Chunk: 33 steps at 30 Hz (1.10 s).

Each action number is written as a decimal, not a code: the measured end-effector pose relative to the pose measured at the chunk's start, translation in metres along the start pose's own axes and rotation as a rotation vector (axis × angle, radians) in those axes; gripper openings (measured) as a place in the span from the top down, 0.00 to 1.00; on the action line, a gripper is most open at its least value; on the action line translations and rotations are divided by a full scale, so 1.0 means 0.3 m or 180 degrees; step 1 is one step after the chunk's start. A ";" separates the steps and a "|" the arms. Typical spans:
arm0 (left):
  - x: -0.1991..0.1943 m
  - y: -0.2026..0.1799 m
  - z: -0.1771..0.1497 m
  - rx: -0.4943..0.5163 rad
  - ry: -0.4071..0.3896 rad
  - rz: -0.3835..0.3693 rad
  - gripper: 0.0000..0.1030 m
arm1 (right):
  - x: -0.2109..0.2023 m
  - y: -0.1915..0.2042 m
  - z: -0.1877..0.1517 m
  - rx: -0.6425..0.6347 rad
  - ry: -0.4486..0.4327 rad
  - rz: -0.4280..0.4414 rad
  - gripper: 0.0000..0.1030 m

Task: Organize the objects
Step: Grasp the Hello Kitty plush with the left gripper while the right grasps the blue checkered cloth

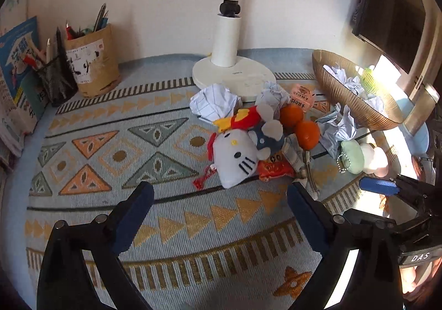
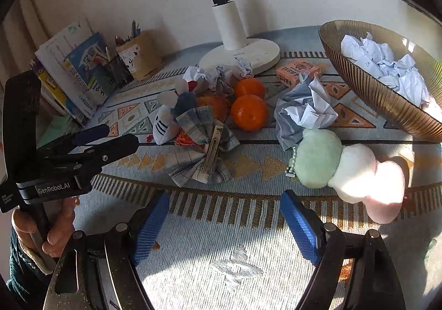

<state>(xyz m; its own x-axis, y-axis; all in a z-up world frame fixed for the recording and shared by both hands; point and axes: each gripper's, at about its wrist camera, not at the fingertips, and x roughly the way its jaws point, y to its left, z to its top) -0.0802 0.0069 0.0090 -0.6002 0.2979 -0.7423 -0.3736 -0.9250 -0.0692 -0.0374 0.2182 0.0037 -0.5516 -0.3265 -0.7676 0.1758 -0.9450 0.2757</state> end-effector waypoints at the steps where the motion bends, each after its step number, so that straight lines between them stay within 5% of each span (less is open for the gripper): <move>1: 0.018 0.004 0.022 0.0148 -0.0024 -0.0057 0.06 | 0.007 0.012 0.022 0.0006 -0.0002 0.0001 0.26; 4: 0.101 0.033 0.065 0.0346 0.0120 -0.0250 0.06 | 0.053 0.044 0.063 -0.0016 0.0044 0.0081 0.39; 12: 0.255 0.075 0.119 0.0282 0.0412 -0.0945 0.06 | 0.172 0.065 0.079 -0.0098 0.0134 0.0100 0.44; 14: 0.265 0.054 0.119 0.0346 0.0439 -0.0971 0.09 | 0.180 0.073 0.080 -0.0150 0.0087 0.0024 0.50; 19: 0.240 0.009 0.117 0.0457 0.0369 -0.0958 0.37 | 0.173 0.066 0.072 -0.0211 0.0020 -0.0113 0.75; 28: 0.022 0.008 0.057 0.0050 -0.0009 -0.0855 0.39 | -0.015 -0.011 -0.009 -0.0075 -0.0177 -0.0044 0.80; 33: -0.098 -0.048 -0.035 -0.0180 -0.0089 -0.0617 0.39 | -0.129 0.011 -0.090 -0.0489 -0.0157 -0.0052 0.80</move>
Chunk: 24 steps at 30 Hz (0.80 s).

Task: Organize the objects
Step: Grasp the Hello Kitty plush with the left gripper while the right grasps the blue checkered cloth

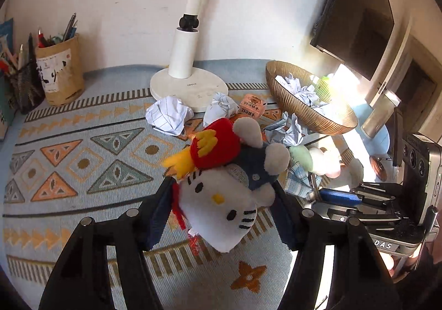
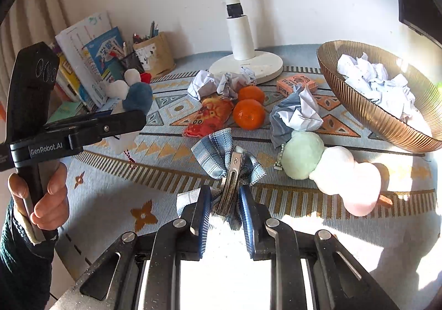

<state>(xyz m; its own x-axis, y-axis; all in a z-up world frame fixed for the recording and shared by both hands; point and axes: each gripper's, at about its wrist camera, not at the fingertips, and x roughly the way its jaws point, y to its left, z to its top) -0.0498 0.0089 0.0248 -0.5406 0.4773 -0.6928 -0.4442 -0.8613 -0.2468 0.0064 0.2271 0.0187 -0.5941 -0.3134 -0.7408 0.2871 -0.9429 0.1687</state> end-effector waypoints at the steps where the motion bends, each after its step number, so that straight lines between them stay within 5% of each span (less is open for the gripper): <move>1: -0.005 -0.005 -0.021 -0.0076 0.0029 0.0053 0.39 | -0.018 0.013 -0.018 -0.0131 0.0000 -0.0066 0.80; 5: 0.013 -0.034 -0.103 -0.0177 0.0066 0.0299 0.39 | -0.032 0.016 -0.079 -0.0360 0.0135 -0.0112 0.79; 8: 0.049 -0.027 -0.139 -0.0271 0.0119 0.0351 0.39 | -0.001 -0.018 -0.102 -0.0218 0.0271 -0.0236 0.69; 12: 0.066 -0.031 -0.155 -0.0293 0.0058 0.0514 0.38 | -0.012 -0.067 -0.144 0.0210 0.0265 -0.0085 0.39; 24: 0.060 -0.074 -0.168 -0.0076 -0.0030 0.0550 0.37 | 0.049 0.039 -0.115 0.0209 0.0242 -0.0728 0.29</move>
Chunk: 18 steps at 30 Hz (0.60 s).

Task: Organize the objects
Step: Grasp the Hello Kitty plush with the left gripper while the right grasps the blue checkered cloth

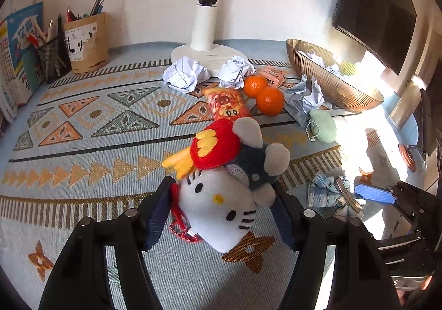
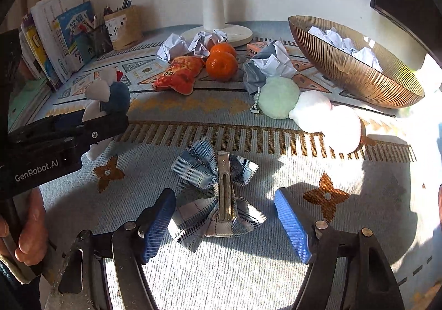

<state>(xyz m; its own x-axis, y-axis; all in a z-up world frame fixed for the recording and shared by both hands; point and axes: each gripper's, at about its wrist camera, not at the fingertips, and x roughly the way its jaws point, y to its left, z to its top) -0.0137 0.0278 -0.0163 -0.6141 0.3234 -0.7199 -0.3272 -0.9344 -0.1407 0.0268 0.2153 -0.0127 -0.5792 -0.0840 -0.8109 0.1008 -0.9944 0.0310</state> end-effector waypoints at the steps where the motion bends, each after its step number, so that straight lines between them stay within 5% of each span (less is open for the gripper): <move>1: 0.002 0.002 0.001 -0.0008 0.0006 -0.0011 0.37 | 0.002 0.001 0.002 0.0015 0.0003 -0.0009 0.29; 3: 0.006 0.004 0.001 -0.0025 0.0021 -0.0026 0.37 | 0.004 0.000 0.006 0.0046 0.0001 -0.0036 0.34; 7: 0.004 0.004 0.000 -0.0014 0.0002 -0.0021 0.37 | -0.009 0.008 0.000 -0.0005 -0.0077 -0.0121 0.64; 11: 0.006 -0.005 -0.003 0.0032 0.0011 0.0022 0.37 | -0.030 0.011 -0.018 -0.0039 -0.0155 0.0010 0.73; 14: 0.005 -0.012 -0.003 0.0057 0.0016 0.0073 0.37 | -0.057 -0.024 -0.035 0.0147 -0.0173 0.0384 0.76; 18: -0.039 -0.040 0.022 0.0081 -0.0087 -0.0018 0.37 | -0.149 -0.094 -0.019 0.0267 -0.0354 0.0364 0.76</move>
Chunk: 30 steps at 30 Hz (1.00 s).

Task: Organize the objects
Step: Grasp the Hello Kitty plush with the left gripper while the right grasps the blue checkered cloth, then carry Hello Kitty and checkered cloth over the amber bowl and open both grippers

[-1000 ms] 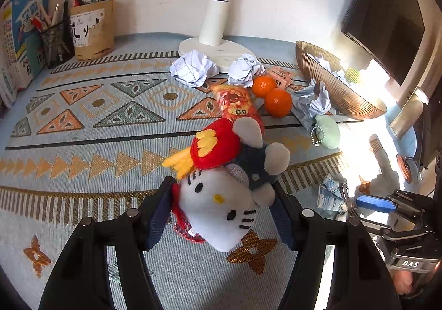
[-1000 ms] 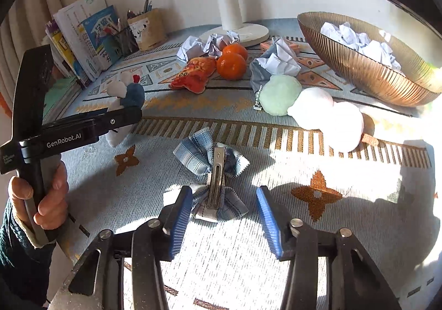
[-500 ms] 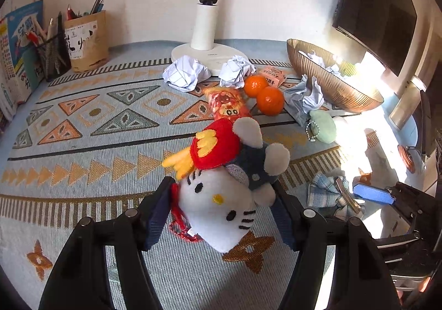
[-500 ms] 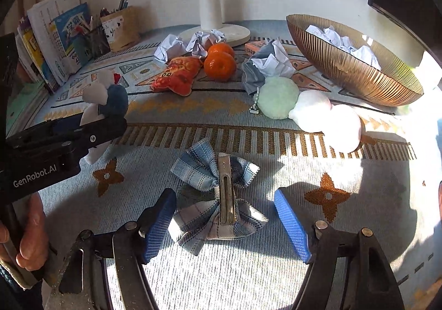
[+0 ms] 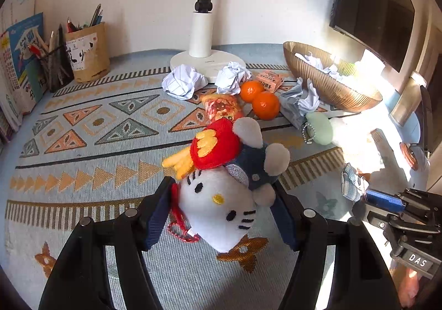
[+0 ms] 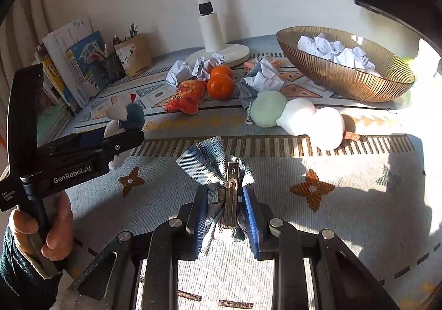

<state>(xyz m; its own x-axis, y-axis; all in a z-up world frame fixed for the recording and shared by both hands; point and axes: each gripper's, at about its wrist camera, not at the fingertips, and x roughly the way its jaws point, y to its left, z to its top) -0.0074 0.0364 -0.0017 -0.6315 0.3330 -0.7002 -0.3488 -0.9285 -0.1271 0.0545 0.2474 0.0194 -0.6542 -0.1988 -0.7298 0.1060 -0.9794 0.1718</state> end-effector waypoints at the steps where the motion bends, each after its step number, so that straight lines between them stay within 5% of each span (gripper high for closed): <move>1: -0.022 -0.020 0.026 0.0018 -0.0056 -0.0074 0.37 | -0.039 -0.027 0.024 0.0055 -0.0087 0.0004 0.76; 5: -0.120 -0.150 0.193 0.0285 -0.0433 -0.0232 0.37 | -0.213 -0.157 0.147 0.0293 -0.0522 -0.0114 0.76; 10: -0.117 -0.311 0.430 0.0538 -0.0677 -0.0547 0.37 | -0.373 -0.277 0.301 0.0456 -0.1058 -0.0650 0.76; 16: 0.098 -0.467 0.624 0.0510 -0.0504 -0.0611 0.37 | -0.333 -0.396 0.452 0.0606 -0.1114 -0.1166 0.76; 23: 0.365 -0.543 0.628 0.0364 -0.0202 -0.0540 0.32 | -0.150 -0.533 0.521 0.0643 -0.1053 -0.1521 0.71; 25: 0.416 -0.534 0.627 0.0306 -0.0051 -0.0612 0.10 | -0.112 -0.563 0.528 0.0600 -0.0993 -0.1460 0.41; 30: 0.400 -0.482 0.567 0.0262 -0.0007 -0.0648 0.06 | -0.090 -0.579 0.464 0.0654 -0.0857 -0.1248 0.37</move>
<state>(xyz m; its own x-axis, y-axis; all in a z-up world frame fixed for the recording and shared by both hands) -0.1506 0.2384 0.0521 -0.5438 0.5127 -0.6644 -0.5246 -0.8256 -0.2078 -0.0503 0.4280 0.1014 -0.7877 0.2244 -0.5737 -0.3173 -0.9461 0.0657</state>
